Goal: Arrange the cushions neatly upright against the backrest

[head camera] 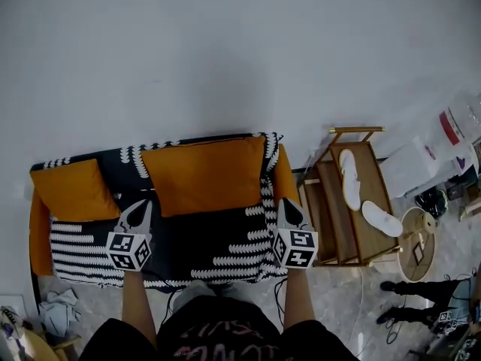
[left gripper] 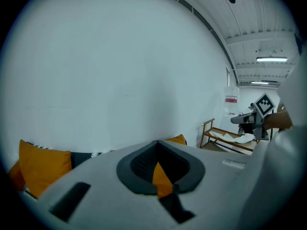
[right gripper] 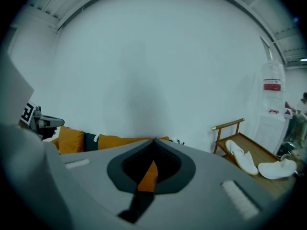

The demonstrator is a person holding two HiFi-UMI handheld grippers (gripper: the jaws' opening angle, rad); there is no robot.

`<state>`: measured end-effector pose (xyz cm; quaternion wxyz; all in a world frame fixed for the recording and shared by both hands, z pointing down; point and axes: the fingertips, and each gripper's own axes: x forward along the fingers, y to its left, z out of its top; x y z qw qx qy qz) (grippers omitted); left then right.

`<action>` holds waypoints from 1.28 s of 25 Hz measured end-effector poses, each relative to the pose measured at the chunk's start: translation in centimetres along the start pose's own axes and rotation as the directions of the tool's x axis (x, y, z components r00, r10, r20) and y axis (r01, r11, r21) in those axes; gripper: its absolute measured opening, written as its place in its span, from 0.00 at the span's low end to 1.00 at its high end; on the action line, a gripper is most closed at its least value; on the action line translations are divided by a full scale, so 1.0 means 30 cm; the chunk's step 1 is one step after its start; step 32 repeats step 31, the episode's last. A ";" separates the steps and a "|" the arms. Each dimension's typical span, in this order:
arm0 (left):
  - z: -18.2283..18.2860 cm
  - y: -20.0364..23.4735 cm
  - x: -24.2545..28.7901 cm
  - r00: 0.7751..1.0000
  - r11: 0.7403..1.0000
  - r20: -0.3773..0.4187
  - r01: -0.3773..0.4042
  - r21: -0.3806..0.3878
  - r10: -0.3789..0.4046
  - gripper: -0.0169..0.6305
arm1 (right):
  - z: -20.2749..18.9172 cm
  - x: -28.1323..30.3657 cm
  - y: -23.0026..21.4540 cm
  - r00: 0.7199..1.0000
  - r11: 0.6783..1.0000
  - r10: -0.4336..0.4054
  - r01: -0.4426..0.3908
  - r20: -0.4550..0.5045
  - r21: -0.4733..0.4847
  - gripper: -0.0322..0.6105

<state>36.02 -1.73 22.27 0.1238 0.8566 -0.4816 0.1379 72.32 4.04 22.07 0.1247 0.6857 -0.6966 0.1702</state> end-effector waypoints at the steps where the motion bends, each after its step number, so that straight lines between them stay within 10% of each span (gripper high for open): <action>1: 0.022 0.006 -0.010 1.000 1.000 0.010 0.002 0.012 -0.002 0.03 | 0.025 -0.015 0.008 1.000 1.000 -0.004 0.004 0.013 -0.003 0.05; 21: 0.274 0.047 -0.195 0.964 0.987 0.213 0.158 0.032 -0.161 0.03 | 0.161 -0.251 0.236 0.990 0.995 -0.055 0.065 0.133 -0.072 0.05; 32: 0.303 -0.024 -0.173 0.967 0.987 0.196 0.153 0.058 -0.162 0.03 | 0.188 -0.283 0.181 0.988 0.995 -0.049 0.061 0.148 -0.078 0.05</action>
